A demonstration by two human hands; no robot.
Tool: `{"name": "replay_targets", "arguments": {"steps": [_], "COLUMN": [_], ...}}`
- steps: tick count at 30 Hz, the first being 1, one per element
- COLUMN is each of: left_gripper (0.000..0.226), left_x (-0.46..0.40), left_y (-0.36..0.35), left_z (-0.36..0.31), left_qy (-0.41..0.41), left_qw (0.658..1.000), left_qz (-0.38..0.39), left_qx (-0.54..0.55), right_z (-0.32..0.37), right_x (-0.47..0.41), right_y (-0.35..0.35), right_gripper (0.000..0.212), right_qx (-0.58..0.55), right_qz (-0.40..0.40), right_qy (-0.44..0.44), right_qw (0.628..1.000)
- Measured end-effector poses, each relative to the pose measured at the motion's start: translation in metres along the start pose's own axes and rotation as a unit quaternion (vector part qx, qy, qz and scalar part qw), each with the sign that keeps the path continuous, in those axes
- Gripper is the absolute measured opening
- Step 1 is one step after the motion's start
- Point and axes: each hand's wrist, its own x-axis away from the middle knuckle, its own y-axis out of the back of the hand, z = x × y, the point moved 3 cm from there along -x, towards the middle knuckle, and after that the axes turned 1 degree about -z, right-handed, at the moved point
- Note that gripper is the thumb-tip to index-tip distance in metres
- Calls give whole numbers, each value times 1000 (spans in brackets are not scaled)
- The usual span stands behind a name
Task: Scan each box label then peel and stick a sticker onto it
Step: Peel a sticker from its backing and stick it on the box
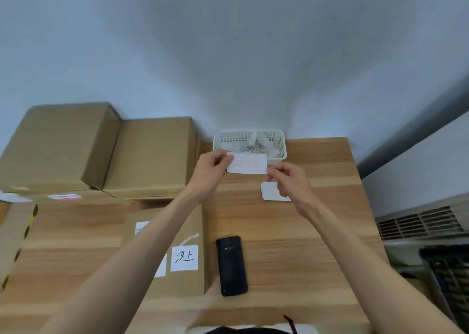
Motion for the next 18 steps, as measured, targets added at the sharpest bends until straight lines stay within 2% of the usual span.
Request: {"name": "replay_targets", "arguments": {"steps": [3,7,10,13,18], "left_gripper": [22,21,19,18,18], "left_x": [15,43,65,84,106], "left_y": [31,57,70,79,87], "left_z": [-15,-29,-38,-50,-74], "left_qy": [-36,-59,-72,-76,-81], "left_qw": [999,995,993,990,985], "left_qz": [-20,14,20,5,-37], "left_qx": [36,75,93,115,146], "right_z": [32,56,69,82,102], "right_x": [36,79,102,120,134], "right_y": [-15,-29,-39,-43,-32], "right_gripper": [14,20,17,11,12], "right_qx": [-14,-22,-24,-20,-31], "right_qz": [-4,-19,-16,-1,20], "right_qy": [38,62,86,112,139], "right_qw": [999,998,996,994,990]}}
